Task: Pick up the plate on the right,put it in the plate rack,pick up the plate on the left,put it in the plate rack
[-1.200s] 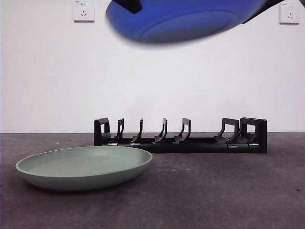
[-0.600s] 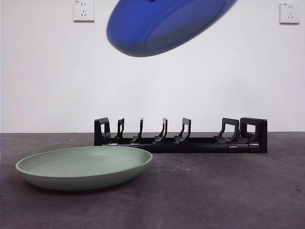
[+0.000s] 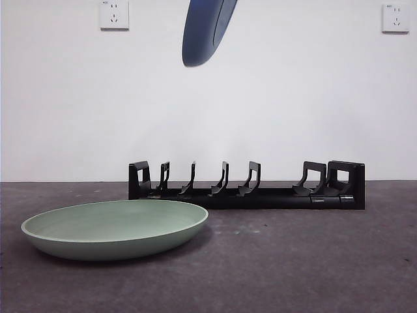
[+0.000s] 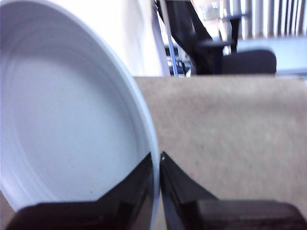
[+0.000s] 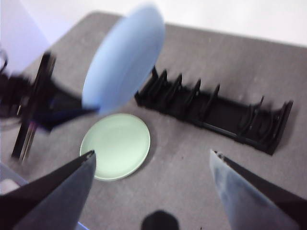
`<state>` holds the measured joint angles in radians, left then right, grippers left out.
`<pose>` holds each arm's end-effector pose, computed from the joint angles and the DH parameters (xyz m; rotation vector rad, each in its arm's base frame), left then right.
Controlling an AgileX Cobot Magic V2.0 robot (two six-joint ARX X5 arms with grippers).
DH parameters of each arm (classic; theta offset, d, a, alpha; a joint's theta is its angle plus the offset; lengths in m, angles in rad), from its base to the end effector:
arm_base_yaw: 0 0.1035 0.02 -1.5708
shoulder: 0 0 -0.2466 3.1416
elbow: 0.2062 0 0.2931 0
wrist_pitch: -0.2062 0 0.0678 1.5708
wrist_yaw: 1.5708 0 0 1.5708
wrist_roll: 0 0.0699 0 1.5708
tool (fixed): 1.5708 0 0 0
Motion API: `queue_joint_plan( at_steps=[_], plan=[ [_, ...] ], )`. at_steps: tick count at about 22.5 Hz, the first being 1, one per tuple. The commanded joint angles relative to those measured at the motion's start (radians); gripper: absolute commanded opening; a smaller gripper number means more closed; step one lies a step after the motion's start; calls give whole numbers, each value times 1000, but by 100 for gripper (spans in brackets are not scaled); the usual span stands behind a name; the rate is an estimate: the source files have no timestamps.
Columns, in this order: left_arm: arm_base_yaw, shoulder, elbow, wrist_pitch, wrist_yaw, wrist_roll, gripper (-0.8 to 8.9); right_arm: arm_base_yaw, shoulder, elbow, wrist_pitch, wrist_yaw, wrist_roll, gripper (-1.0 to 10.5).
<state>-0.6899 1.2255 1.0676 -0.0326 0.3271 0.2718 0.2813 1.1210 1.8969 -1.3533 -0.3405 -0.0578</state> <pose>0.2640 -0.2470 0.3243 0.2830 0.0567 -1.0348 0.1737 0.0745 0.4964 -0.0370 0.5687 0.6209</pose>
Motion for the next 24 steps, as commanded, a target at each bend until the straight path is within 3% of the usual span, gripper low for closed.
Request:
queue_joint_plan(
  at_steps=[1, 7, 12, 24],
  plan=[
    [50, 45, 2, 85, 41, -133, -7, 0, -10, -12, -23, -14, -21, 405],
    [117, 153, 2, 206, 47, -207, -7, 0, -34, -55, -24, -120, -13, 405],
    [168, 251, 2, 294, 47, -246, -7, 0, -72, -170, -24, -123, -14, 405],
    [249, 462, 2, 425, 80, -246, -7, 0, -164, -546, 20, -120, -13, 405]
  ],
)
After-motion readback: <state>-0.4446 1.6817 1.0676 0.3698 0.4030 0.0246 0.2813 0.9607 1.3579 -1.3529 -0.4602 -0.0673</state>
